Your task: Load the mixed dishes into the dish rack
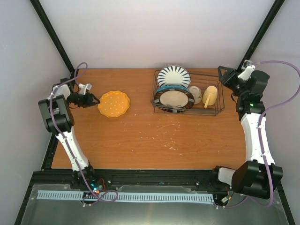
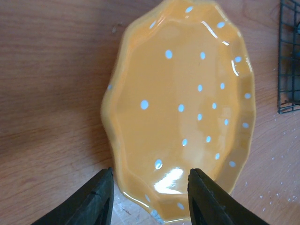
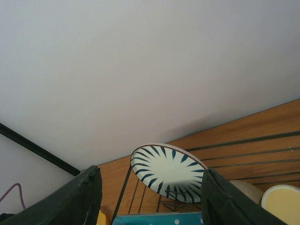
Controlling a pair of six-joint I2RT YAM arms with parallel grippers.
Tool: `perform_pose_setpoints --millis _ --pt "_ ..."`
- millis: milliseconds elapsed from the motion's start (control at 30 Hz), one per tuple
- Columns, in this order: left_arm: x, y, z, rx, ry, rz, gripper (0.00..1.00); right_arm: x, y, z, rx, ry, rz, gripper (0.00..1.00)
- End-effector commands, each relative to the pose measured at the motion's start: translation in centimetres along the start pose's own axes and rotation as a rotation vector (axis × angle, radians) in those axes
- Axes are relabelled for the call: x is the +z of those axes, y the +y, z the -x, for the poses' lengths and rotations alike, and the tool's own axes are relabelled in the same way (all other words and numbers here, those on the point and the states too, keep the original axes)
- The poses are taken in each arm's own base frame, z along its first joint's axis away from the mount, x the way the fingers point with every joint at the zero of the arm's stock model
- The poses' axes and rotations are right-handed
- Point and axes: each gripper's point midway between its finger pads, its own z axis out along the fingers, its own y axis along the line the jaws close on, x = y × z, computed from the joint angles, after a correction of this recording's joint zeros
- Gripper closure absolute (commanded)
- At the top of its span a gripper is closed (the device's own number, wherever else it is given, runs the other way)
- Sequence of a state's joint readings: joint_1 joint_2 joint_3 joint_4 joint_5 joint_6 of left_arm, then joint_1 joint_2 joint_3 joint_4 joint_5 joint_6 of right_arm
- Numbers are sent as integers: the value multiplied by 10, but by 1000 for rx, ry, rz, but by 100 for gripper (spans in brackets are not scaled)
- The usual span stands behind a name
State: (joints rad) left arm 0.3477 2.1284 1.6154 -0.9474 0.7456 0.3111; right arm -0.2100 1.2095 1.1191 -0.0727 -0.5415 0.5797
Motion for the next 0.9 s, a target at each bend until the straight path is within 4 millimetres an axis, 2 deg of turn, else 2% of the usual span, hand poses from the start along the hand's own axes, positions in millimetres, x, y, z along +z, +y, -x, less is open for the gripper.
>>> perform_pose_setpoints --millis 0,233,500,600,767,867 --pt "5 10 -4 2 31 20 55 -4 3 14 -35 -33 -3 43" --pt "20 22 -10 -22 54 11 54 -2 3 17 -33 -32 -3 43" --pt "50 18 -14 -22 104 -42 56 1 2 18 -27 -26 -2 43" --pt "63 14 -14 -13 126 -62 64 2 2 19 -24 -25 0 43" --pt "77 6 -14 8 153 -81 98 3 3 21 -34 -23 -1 43" --pt "76 -2 -10 33 142 -89 99 4 4 21 -33 -20 4 43"
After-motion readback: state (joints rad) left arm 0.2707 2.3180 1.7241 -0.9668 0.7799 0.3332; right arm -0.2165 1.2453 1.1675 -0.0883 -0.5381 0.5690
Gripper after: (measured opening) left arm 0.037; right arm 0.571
